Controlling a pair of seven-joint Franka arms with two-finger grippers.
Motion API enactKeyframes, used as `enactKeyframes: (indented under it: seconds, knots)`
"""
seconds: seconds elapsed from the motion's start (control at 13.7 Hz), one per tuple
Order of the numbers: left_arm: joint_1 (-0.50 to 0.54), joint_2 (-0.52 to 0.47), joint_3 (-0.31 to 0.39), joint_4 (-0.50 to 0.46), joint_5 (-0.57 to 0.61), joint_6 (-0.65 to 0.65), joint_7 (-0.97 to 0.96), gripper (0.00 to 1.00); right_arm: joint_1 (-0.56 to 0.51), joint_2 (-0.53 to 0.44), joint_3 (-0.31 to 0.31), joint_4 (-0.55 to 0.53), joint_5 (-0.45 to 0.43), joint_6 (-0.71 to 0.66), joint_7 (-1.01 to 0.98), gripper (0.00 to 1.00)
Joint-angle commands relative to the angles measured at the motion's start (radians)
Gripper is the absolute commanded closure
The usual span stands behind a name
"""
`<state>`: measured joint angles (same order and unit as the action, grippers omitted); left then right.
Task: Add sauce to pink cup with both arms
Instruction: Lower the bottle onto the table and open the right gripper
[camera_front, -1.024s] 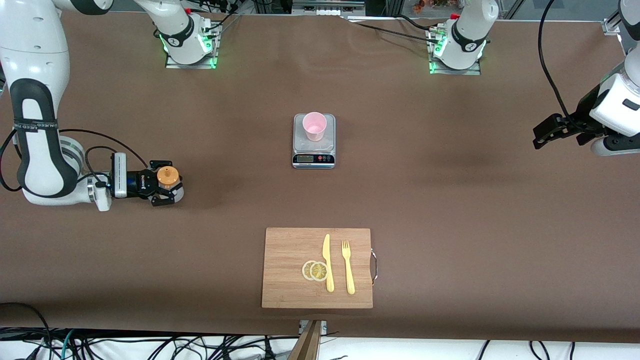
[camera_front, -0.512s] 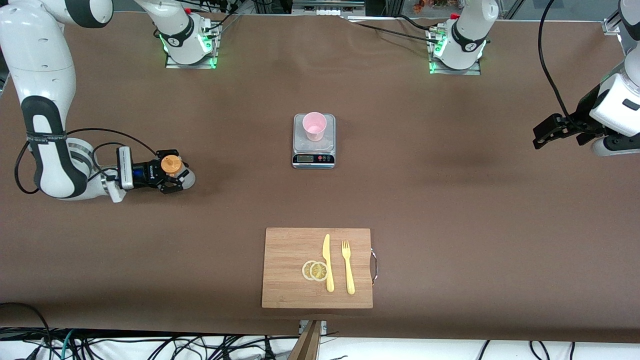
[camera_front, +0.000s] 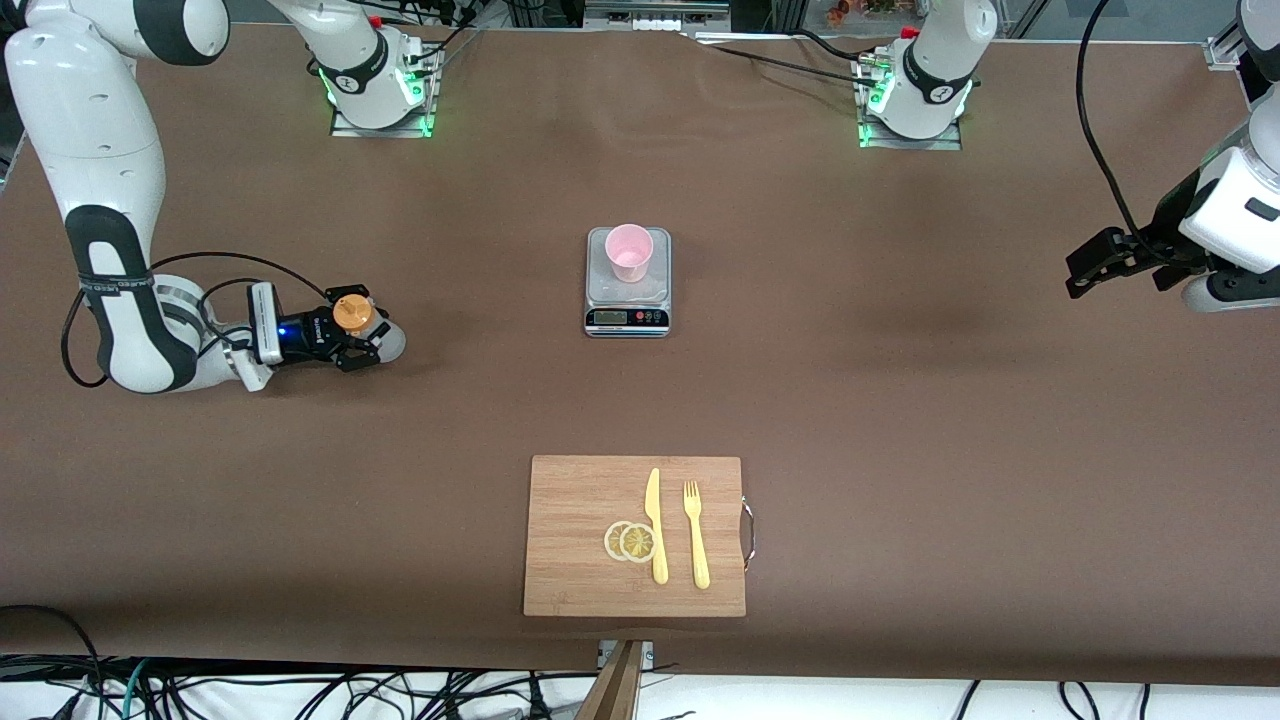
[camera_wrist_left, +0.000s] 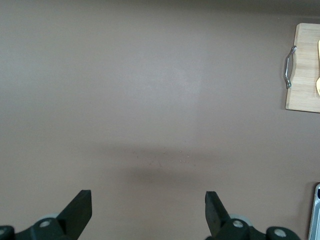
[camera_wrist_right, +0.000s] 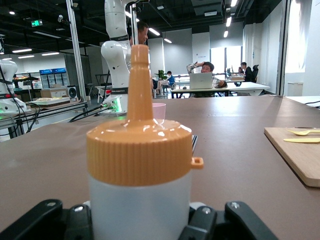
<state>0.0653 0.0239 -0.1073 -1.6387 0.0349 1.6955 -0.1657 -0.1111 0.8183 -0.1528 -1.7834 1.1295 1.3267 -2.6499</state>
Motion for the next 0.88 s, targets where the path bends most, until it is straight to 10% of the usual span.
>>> enactKeyframes:
  seconds: [0.0, 0.37, 0.44, 0.51, 0.58, 0.8]
  knots:
    - [0.002, 0.016, 0.000, 0.036, -0.018, -0.024, -0.003, 0.00, -0.025, 0.004, 0.013, -0.008, 0.019, -0.024, -0.028, 1.00]
    - [0.002, 0.016, 0.000, 0.036, -0.018, -0.024, -0.003, 0.00, -0.025, 0.021, 0.013, -0.007, 0.021, -0.031, -0.025, 0.92]
    - [0.002, 0.016, 0.000, 0.036, -0.018, -0.024, -0.003, 0.00, -0.025, 0.025, 0.013, -0.004, 0.021, -0.031, -0.022, 0.76]
    - [0.002, 0.016, 0.000, 0.036, -0.018, -0.024, -0.003, 0.00, -0.025, 0.027, 0.013, -0.001, 0.021, -0.031, -0.024, 0.25]
    - [0.002, 0.016, 0.000, 0.036, -0.018, -0.024, -0.003, 0.00, -0.025, 0.025, 0.013, 0.004, 0.021, -0.031, -0.024, 0.00]
    - [0.002, 0.016, 0.000, 0.036, -0.018, -0.024, -0.003, 0.00, -0.025, 0.024, 0.013, 0.007, 0.021, -0.029, -0.019, 0.00]
